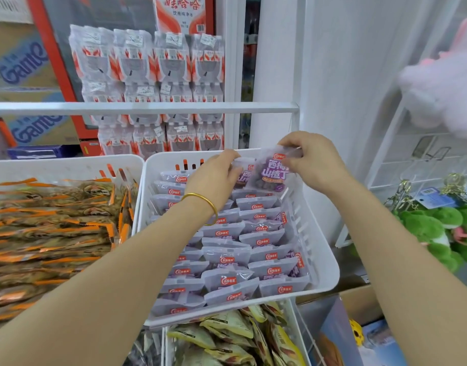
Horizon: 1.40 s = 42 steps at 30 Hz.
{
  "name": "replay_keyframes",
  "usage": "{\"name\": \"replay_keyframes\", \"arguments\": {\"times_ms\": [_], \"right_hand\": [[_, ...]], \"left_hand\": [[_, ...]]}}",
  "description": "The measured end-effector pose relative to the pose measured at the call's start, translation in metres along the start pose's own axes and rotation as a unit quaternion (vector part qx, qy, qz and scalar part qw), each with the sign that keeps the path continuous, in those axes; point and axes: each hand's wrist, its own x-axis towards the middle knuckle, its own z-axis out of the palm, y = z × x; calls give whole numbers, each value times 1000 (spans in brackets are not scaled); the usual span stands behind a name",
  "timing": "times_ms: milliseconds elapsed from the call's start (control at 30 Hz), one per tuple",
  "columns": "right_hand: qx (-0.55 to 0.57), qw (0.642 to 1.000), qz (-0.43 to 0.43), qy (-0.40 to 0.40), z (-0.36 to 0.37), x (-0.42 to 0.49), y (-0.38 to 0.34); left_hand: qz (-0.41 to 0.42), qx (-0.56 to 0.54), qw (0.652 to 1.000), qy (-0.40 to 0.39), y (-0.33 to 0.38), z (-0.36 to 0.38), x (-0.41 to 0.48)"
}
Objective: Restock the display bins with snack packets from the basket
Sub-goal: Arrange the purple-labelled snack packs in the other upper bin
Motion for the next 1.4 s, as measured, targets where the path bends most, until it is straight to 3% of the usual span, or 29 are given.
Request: {"name": "replay_keyframes", "arguments": {"times_ms": [433, 600, 733, 867, 1233, 1400], "right_hand": [[135, 975, 64, 167, 9, -36, 15], [165, 966, 65, 189, 14, -42, 18], [194, 958, 66, 202, 17, -51, 22], [237, 938, 68, 242, 23, -62, 23], [253, 919, 70, 293, 30, -65, 22], [243, 913, 81, 318, 31, -60, 19]], "left_hand": [[-64, 152, 985, -47, 1, 4, 17], [17, 136, 989, -61, 14, 7, 23], [-9, 169, 985, -35, 9, 10, 28], [83, 235, 967, -49, 19, 27, 28], [32, 282, 957, -54, 2, 24, 28], [62, 352, 927, -111, 7, 33, 31]]}}
